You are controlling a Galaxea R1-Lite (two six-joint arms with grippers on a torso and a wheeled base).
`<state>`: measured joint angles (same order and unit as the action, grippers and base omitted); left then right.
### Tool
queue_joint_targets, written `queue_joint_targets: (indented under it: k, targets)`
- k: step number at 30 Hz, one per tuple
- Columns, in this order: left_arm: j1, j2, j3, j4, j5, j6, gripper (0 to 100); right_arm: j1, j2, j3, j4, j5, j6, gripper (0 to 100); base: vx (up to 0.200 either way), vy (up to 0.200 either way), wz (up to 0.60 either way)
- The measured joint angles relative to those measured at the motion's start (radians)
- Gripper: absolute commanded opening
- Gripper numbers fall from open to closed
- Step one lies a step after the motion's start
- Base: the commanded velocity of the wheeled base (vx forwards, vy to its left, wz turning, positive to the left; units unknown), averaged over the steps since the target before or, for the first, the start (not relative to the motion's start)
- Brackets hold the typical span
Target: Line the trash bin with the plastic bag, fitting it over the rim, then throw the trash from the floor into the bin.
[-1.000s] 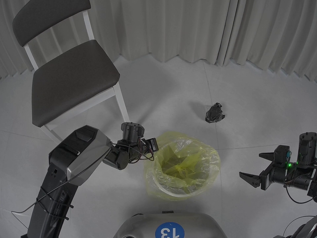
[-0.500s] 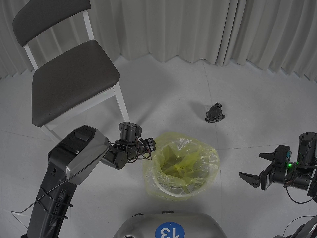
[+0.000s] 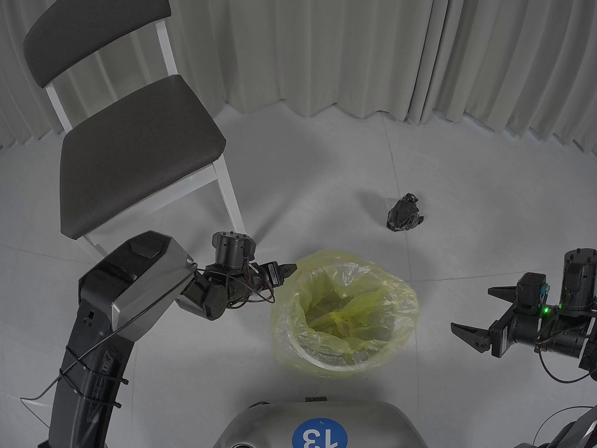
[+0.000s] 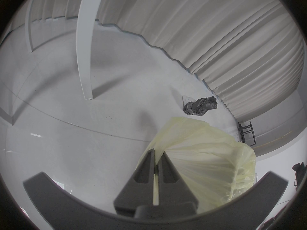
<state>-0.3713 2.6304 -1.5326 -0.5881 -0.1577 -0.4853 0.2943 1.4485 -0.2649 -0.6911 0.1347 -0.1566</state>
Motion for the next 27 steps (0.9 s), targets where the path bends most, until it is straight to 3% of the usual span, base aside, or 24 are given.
queue_joint_targets:
  k: [10, 27]
  targets:
    - [0.014, -0.016, 0.071, -0.022, -0.007, 0.067, 100, 0.0, 0.0, 0.002, 0.001, 0.0, -0.001, 100, 0.0, 0.0, 0.0]
    - [0.004, 0.131, -0.125, 0.068, -0.01, 0.125, 100, -0.002, 0.028, 0.003, 0.001, 0.001, -0.001, 100, 0.0, 0.0, 0.0]
